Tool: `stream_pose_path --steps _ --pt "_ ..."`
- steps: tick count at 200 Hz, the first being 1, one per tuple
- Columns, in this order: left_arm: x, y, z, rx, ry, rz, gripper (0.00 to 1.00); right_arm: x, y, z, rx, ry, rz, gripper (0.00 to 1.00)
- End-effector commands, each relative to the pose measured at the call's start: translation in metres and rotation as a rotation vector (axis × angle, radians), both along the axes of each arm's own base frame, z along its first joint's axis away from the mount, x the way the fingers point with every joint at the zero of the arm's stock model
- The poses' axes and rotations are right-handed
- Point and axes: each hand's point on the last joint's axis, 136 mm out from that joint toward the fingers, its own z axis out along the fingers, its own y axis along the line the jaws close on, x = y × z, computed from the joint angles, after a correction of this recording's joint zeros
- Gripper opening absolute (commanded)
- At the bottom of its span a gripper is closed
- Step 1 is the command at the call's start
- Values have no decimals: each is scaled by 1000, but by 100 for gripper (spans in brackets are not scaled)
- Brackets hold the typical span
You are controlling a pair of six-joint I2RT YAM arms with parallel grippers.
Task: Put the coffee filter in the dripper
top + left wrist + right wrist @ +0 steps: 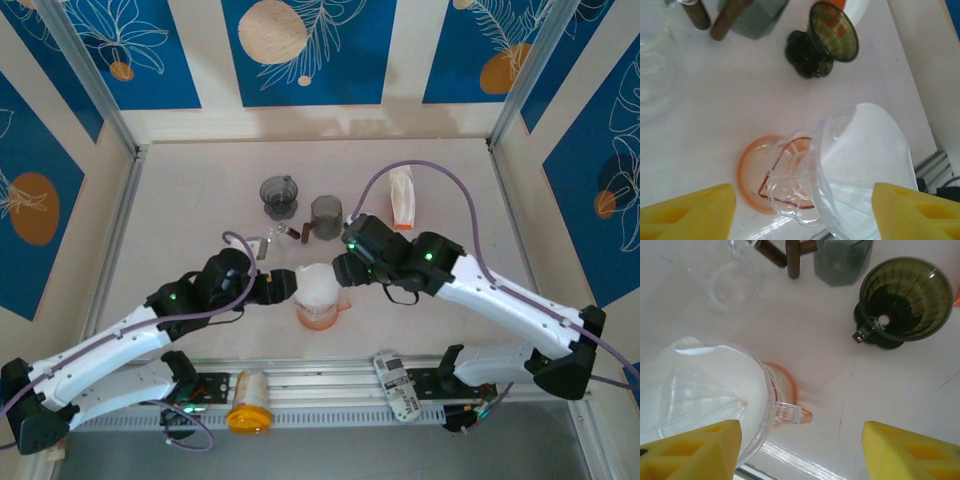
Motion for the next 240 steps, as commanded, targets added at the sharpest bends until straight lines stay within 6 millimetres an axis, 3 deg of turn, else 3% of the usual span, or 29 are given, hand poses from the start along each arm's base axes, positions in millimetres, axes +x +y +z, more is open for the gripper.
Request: stream_pose_path --steps 1,29,79,107,134,172,240 --pt "15 26 8 17 -23 104 63 5 -16 11 34 -58 -66 64" --pt "38 47 -3 -24 29 194 58 3 -27 1 55 -20 -105 64" --pt "90 72 -44 35 122 352 53 -3 -40 -19 44 27 -149 63" --pt "117 97 -55 149 106 454 51 -9 -48 -24 57 36 -162 63" --pt "134 89 -61 138 118 437 52 -14 -56 -29 57 46 -178 62" --pt "153 99 -54 198 64 489 55 -18 -61 -34 70 56 -184 63" --pt "177 87 -61 326 57 369 54 -20 -64 -40 66 65 -177 62"
